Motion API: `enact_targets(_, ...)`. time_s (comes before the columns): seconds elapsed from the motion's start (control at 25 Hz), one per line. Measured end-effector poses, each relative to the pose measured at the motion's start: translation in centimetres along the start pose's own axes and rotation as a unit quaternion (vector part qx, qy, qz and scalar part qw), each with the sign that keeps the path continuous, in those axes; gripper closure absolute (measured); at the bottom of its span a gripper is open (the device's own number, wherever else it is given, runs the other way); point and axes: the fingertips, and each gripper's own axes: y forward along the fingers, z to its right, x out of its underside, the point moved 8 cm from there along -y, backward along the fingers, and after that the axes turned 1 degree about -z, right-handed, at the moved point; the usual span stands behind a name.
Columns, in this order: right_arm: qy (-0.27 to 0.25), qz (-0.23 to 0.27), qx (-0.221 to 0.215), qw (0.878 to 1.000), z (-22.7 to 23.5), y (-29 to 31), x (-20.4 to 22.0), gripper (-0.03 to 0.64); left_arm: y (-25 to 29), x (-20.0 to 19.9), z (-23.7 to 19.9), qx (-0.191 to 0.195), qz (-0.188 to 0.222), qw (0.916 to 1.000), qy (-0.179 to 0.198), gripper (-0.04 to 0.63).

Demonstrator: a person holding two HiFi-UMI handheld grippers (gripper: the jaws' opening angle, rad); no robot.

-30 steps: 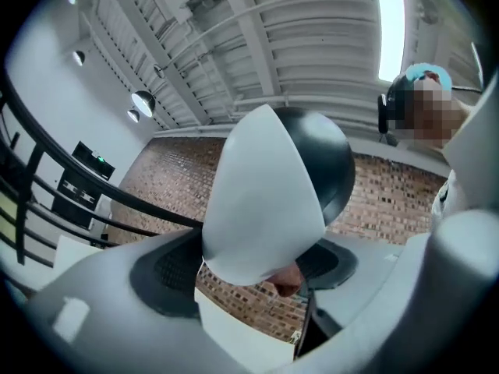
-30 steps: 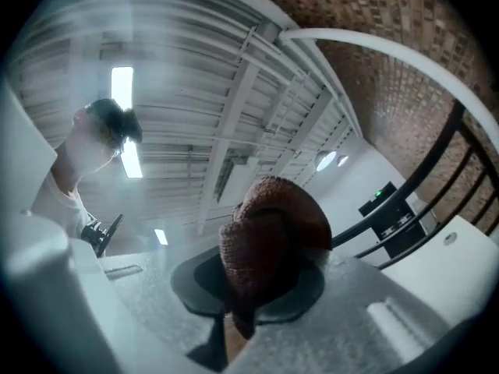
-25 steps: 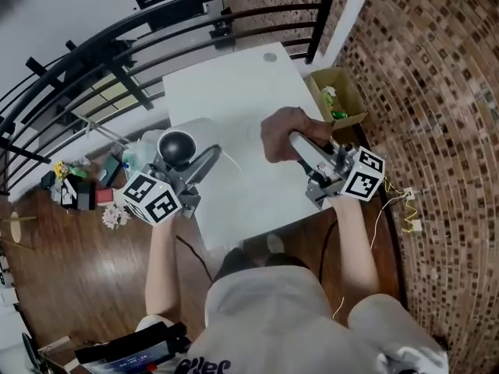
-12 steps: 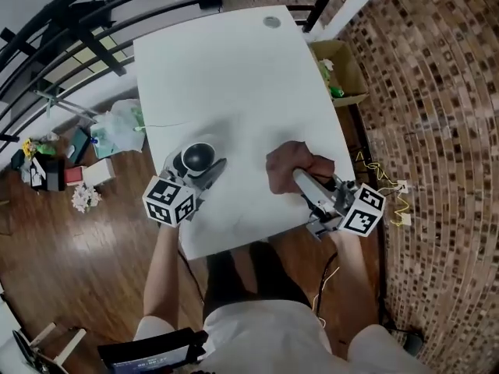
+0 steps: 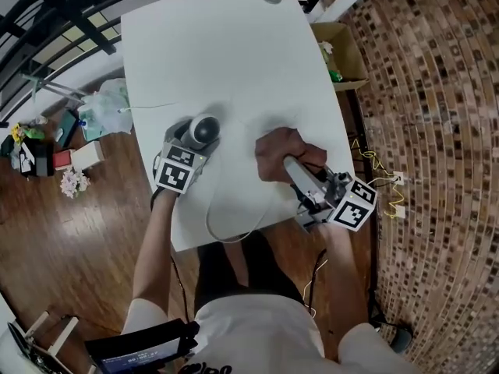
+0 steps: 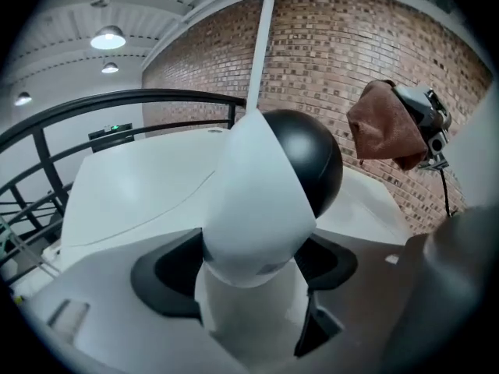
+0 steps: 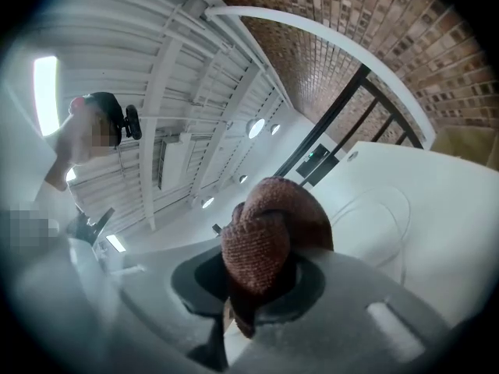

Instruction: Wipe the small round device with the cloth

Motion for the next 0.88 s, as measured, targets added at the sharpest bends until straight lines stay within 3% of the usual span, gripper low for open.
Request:
enact_targets(0.16,-0.021,-0.017,-0.008,1.0,-1.0,-0.4,-0.2,0.594,-0.9,0.2,-0.4,-0.033,0.025,0.9977,-0.054,0.169)
enact_targets(0.24,-0.029,-0.025,-0.012,0.999,-1.9,-1.2,-0.1,0.594,-2.8,0.3,0.1,-0.054,0.051,0.9923,-0.099,0.158)
enact_targets(0.4,-0.06,-0.035,-0.002,0.998,-4.2,-3.5,0.9,0.592,-9.2,0.1,3.6,-0.119,0.102,0.9786,-0.133,0.164)
enact_targets(0.64,-0.144,-0.026,-0.027,0.989,-12.1,-4.9,1.2,0.594,-21.2,-1.2,11.7,-0.187,0.194,0.9529,-0.139,0.182)
enact_targets(0.88,-0.265,-0.015,-0.03,0.964,-23.0,-7.9,6.9,0.594,-31.6,5.1,20.6,-0.213,0.268,0.9295,-0.137,0.187)
